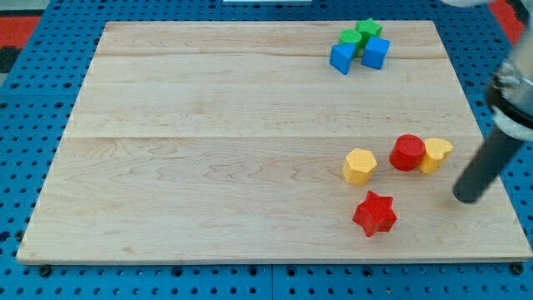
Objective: Slide the red star to the left side
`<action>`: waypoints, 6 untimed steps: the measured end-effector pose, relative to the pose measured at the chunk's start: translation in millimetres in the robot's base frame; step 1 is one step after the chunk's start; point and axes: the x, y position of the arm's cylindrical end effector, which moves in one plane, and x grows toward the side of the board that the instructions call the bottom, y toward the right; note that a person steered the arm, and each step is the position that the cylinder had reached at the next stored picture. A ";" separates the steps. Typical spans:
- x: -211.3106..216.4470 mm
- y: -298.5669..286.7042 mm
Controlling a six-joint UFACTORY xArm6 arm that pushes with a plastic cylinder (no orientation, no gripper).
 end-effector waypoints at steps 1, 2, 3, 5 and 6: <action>27.1 -75.9; -4.3 -131.0; -15.5 -178.5; -4.9 -183.0; -5.0 -228.5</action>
